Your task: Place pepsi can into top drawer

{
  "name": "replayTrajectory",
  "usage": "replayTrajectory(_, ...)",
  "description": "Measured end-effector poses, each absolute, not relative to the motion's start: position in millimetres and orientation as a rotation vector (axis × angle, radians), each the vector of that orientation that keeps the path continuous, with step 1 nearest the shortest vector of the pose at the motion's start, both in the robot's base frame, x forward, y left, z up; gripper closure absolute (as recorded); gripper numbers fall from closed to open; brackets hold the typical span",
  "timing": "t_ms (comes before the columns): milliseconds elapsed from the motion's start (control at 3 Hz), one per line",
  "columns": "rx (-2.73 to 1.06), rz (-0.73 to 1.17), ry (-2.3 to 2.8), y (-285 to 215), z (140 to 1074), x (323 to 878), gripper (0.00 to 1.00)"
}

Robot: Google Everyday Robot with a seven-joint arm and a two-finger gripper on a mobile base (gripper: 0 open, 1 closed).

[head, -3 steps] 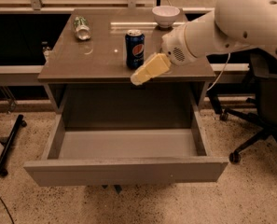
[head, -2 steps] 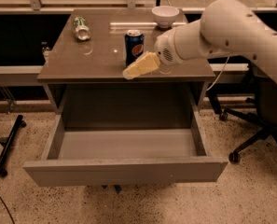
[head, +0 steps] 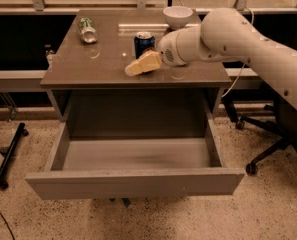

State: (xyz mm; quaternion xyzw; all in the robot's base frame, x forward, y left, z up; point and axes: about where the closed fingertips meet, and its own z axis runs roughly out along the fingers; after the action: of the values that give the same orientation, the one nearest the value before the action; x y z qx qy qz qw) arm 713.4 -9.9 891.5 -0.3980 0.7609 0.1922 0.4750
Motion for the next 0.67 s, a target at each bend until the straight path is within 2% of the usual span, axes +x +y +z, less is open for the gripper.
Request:
replayTrajectory(333,-0.941,0.501,1.833,-4,892,744,0.18)
replayTrajectory(667,-0.937,0.533,1.806,10,895,764,0.41)
